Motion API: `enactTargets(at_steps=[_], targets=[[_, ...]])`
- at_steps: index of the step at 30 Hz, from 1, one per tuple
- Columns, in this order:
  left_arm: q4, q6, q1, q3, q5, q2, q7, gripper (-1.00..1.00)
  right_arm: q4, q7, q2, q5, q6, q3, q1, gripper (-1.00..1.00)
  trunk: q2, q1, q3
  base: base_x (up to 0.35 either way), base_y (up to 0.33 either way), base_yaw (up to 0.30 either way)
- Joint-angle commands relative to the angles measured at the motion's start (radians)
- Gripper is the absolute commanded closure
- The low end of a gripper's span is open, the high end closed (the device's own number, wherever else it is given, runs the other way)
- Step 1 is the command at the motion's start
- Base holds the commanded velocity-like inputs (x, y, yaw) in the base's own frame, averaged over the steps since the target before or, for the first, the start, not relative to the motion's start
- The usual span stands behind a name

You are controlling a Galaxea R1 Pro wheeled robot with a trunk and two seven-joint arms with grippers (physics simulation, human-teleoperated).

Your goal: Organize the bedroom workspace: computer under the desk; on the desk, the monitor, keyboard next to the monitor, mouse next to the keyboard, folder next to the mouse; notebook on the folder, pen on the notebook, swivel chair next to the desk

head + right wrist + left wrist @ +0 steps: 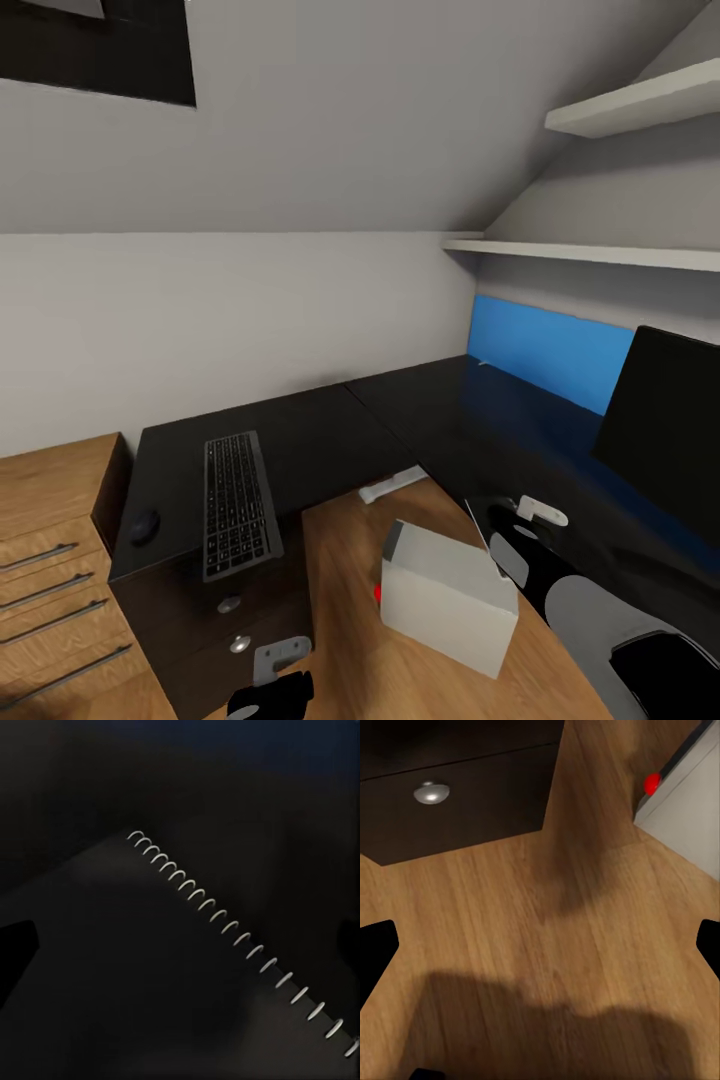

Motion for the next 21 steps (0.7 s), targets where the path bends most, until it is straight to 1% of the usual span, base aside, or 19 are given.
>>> enactTargets(at_steps=[1, 9, 12, 15, 21], targets=[[-0.001, 0.002, -0.001, -0.002, 0.009, 0.0, 0.009, -1.0, 0.0, -0.004, -0.001, -0.011, -0.005, 0.007, -0.001, -1.0, 0.007, -0.004, 0.002, 0.0, 0.0, 0.0], [0.026, 0.003, -0.001, -0.004, 0.01, -0.001, 0.009, -1.0, -0.004, -0.004, -0.001, -0.011, -0.006, 0.007, -0.001, -1.0, 0.063, -0.035, 0.027, 0.0, 0.0, 0.0], [0.041, 0.003, -0.001, -0.004, 0.01, -0.001, 0.009, -1.0, -0.024, -0.005, -0.002, -0.011, -0.006, 0.008, -0.001, -1.0, 0.084, -0.046, 0.037, 0.0, 0.0, 0.0], [0.068, 0.002, -0.001, -0.006, 0.01, -0.003, 0.009, -1.0, -0.072, -0.007, -0.005, -0.012, -0.002, 0.009, 0.0, -1.0, 0.105, -0.058, 0.046, 0.0, 0.0, 0.0], [0.108, 0.002, -0.001, -0.007, 0.009, -0.005, 0.009, -1.0, -0.103, -0.009, -0.006, -0.012, 0.002, 0.009, 0.001, -1.0, 0.147, -0.081, 0.065, 0.0, 0.0, 0.0]])
